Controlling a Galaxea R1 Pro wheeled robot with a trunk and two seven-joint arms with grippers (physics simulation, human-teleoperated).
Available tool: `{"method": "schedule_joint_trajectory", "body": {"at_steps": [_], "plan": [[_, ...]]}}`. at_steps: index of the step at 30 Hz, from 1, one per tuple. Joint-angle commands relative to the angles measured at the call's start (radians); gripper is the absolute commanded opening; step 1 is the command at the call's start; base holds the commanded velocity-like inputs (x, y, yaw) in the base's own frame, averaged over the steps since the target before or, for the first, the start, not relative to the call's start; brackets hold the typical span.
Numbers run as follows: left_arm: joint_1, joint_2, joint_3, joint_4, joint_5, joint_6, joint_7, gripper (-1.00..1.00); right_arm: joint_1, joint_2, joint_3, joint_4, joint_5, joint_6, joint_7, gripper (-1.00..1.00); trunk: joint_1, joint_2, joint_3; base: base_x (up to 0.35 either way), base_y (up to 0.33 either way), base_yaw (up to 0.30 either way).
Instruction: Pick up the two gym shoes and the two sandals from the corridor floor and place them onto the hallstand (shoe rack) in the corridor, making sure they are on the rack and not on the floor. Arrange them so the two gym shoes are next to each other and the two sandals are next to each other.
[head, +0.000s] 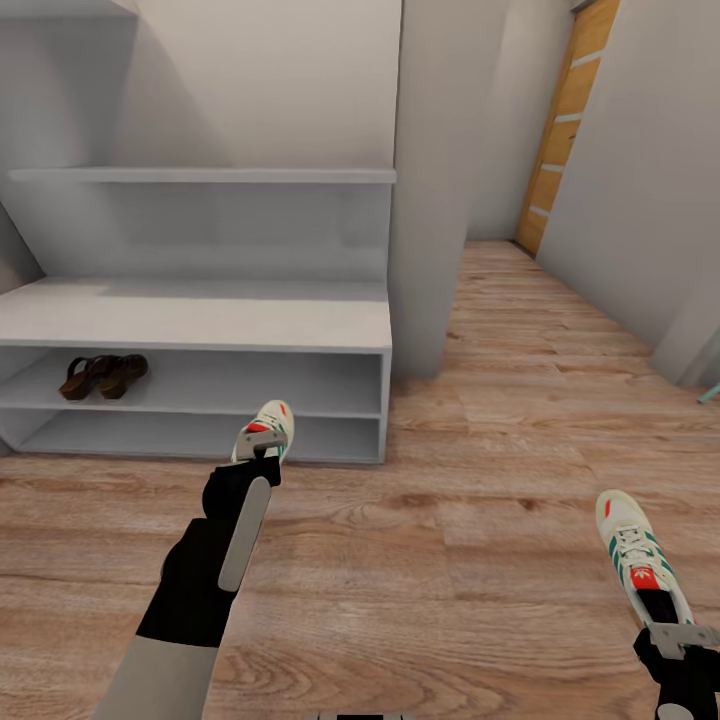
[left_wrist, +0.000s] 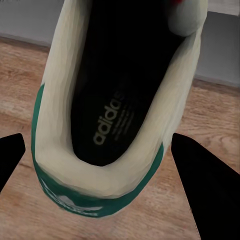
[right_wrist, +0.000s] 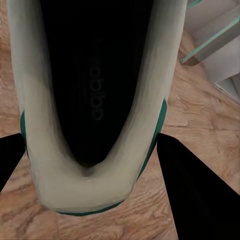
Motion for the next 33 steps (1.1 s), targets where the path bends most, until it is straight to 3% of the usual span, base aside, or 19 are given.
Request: {"method": "schedule_joint_trajectory", "body": {"at_steps": [1, 33], "plan": [[0.000, 0.000, 0.000, 0.000, 0.000, 0.000, 0.000, -1.00, 0.000, 0.000, 0.000, 0.000, -0.001, -0.001, -0.001, -1.00, 0.000, 0.000, 0.000, 0.111, 0.000, 0.000], [0.000, 0.000, -0.001, -0.002, 0.000, -0.001, 0.000, -1.00, 0.000, -0.001, 0.000, 0.000, -0.001, -0.001, -0.001, -1.00, 0.000, 0.000, 0.000, 0.109, 0.000, 0.000]]}}
